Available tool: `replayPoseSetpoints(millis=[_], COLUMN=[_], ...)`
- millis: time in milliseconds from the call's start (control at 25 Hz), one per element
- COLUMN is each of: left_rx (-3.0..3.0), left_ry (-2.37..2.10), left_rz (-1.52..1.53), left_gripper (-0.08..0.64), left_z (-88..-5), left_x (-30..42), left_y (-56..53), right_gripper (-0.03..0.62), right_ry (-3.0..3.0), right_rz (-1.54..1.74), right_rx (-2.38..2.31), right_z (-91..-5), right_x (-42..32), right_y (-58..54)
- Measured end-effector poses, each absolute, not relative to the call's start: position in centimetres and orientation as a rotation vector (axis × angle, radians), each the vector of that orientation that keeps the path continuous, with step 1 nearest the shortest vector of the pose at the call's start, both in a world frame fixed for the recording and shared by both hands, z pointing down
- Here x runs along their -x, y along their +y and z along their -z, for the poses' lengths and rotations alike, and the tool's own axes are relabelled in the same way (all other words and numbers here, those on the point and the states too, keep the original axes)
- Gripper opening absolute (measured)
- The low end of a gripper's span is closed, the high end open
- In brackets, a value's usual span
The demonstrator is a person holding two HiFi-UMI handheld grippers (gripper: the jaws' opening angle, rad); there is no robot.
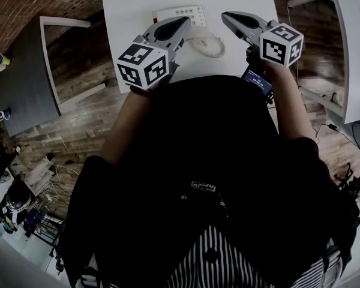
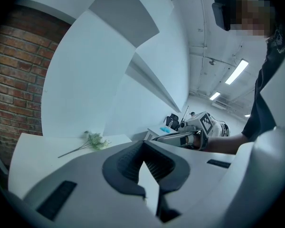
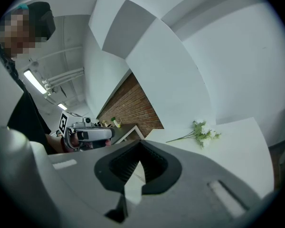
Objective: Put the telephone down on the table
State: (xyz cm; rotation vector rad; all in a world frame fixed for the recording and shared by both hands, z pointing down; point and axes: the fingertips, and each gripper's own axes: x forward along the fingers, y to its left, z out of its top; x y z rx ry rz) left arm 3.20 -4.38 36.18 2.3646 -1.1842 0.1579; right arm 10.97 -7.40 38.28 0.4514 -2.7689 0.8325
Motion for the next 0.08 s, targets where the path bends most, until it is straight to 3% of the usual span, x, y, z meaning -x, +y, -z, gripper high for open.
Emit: replayPoseSetpoints(millis=[80], left_rx=[-2.362], left_ry=[-1.185], left_rz=[-0.155], left_gripper=[0.008], left_z=[-36.29], left_x=[-2.88], left_y=[-4.40], right_gripper=[0.003], right_ry=[-2.767], right_rz=[-0.833], right_rx=[-0.452], right_z=[-38.43], right_x=[-10.79], right_y=[-7.53])
